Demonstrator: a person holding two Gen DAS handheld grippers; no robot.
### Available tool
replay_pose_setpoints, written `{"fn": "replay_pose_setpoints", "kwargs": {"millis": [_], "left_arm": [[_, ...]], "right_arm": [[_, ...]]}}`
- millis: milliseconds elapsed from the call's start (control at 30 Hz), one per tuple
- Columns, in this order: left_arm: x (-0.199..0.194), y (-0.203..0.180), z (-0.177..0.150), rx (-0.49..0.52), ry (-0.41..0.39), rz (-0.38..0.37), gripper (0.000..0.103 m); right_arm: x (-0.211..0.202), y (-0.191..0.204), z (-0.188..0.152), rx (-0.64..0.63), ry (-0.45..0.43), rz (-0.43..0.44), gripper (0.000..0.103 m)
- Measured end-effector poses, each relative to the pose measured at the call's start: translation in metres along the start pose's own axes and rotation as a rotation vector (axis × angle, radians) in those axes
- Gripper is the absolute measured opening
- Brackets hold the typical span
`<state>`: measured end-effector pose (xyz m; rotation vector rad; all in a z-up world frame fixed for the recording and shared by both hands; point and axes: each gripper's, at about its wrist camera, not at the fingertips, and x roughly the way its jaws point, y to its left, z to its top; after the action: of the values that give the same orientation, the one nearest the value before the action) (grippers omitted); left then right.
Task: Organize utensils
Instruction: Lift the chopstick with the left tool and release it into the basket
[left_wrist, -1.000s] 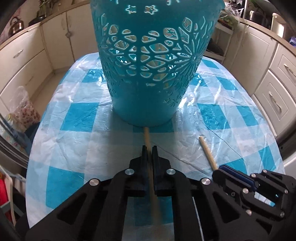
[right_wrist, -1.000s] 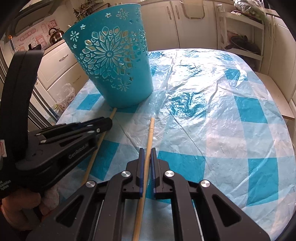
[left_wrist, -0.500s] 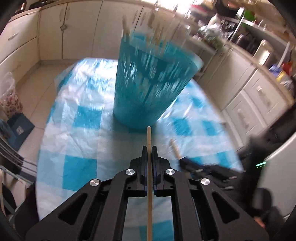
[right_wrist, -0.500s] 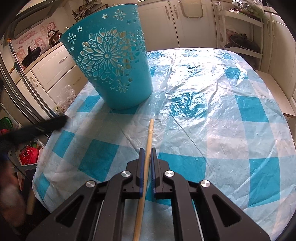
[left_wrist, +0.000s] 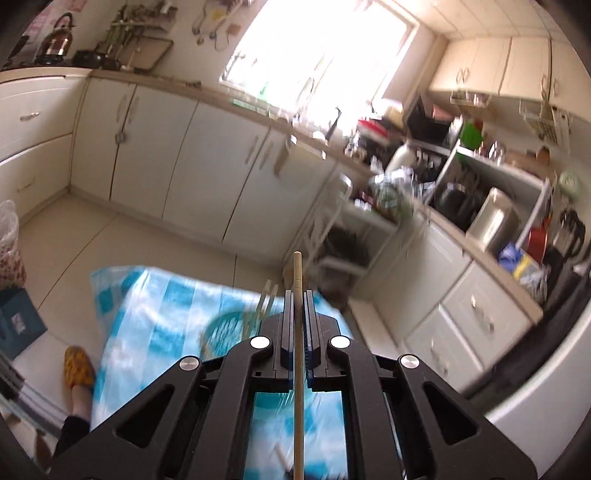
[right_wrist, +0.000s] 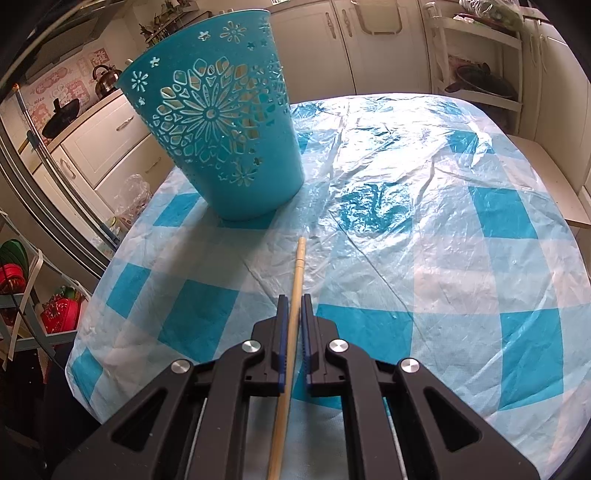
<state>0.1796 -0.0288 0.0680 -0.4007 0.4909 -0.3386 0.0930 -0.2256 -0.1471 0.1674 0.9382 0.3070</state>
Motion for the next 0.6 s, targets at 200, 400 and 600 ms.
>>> {"fn": "replay_pose_setpoints", "kwargs": {"millis": [200, 400, 600], "left_arm": [[0.033, -0.014, 0.022, 0.052, -0.183, 0.105, 0.005], [0.077, -0.009, 0.012, 0.094, -0.225, 0.235, 0.005], [0.091, -0.005, -0.004, 0.124, -0.18, 0.259, 0.005]], "right_arm": [[0.002, -0.003, 0.003, 0.008, 0.007, 0.011, 0.007], [0.003, -0.006, 0.007, 0.014, 0.016, 0.022, 0.007], [0.004, -0.007, 0.008, 0.015, 0.02, 0.026, 0.007]]}}
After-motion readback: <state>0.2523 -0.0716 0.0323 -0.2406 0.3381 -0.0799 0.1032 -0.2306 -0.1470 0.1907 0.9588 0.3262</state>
